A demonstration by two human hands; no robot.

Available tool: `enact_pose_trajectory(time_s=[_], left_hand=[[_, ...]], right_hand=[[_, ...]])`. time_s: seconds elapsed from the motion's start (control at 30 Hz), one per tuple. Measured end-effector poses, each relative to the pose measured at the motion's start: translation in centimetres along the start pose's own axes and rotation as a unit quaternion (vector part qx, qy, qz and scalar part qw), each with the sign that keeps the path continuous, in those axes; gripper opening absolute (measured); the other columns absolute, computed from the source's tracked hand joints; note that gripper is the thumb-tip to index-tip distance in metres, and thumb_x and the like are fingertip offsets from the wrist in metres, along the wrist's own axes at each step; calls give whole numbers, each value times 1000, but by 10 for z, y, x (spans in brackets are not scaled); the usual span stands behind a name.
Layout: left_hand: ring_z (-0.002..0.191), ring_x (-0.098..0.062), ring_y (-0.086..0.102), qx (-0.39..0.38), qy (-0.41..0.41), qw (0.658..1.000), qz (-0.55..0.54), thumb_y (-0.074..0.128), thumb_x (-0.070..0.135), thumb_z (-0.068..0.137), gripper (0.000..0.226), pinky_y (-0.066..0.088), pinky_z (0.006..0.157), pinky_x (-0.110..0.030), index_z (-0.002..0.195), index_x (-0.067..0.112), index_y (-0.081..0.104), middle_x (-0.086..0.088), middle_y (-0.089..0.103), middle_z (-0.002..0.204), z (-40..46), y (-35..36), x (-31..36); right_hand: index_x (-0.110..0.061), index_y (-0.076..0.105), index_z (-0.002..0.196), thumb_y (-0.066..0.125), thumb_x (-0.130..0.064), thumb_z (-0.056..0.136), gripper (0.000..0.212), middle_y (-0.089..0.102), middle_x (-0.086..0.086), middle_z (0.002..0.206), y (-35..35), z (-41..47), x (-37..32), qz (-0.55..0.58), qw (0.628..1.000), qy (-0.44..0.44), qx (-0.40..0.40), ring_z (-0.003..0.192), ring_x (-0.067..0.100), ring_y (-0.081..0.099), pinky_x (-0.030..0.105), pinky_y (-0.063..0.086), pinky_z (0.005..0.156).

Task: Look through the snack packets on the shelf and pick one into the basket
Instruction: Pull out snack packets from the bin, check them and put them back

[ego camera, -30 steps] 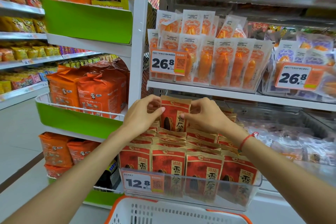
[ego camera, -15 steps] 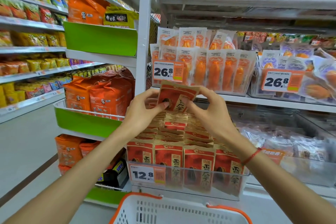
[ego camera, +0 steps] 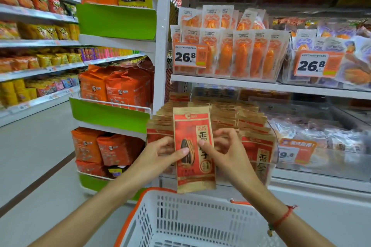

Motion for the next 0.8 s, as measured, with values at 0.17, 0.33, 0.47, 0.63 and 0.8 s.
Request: enact_pose_trajectory(time_s=[0.17, 0.33, 0.47, 0.63, 0.8], left_hand=[[91, 6, 67, -56, -45, 997, 42, 66, 38, 88, 25, 53, 71, -17, 112, 40, 61, 15, 71, 101, -10, 13, -30], [89, 4, 66, -64, -65, 994, 56, 67, 32, 88, 19, 51, 65, -11, 107, 35, 64, 14, 70, 98, -11, 16, -41], [102, -3, 65, -84, -126, 987, 61, 65, 39, 89, 27, 54, 75, -20, 115, 34, 61, 0, 69, 113, -12, 15, -56], [113, -8, 61, -99, -146, 984, 40, 57, 40, 94, 35, 57, 77, -21, 128, 33, 52, 8, 61, 127, -11, 15, -65], [102, -1, 65, -90, -109, 988, 59, 56, 35, 96, 18, 57, 85, -26, 113, 38, 52, 10, 70, 108, -12, 15, -58]], right_hand=[[-26, 56, 91, 72, -43, 81, 26, 68, -11, 93, -1, -9, 12, -188, 980, -57, 5, 84, 2, 65, 31, 56, 74], [-16, 56, 88, 63, -43, 88, 28, 66, 7, 78, -3, -6, 23, -182, 983, -34, 19, 72, 23, 65, 45, 55, 67], [-6, 59, 84, 65, -29, 90, 25, 69, 10, 67, -3, -3, 31, -143, 989, -24, 5, 59, 23, 67, 35, 57, 54], [-5, 59, 77, 69, -24, 88, 24, 68, 11, 62, -4, -3, 35, -116, 992, -25, 30, 51, 19, 65, 26, 52, 48], [-13, 59, 76, 69, -34, 87, 26, 67, 7, 64, -2, -5, 35, -141, 988, -32, 56, 57, 19, 65, 38, 54, 58]])
Point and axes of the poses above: each hand's wrist, its own z-axis towards the middle knuckle, its own y-axis out of the palm, x = y × z, the point moved 5 cm from there along z, towards the middle knuckle
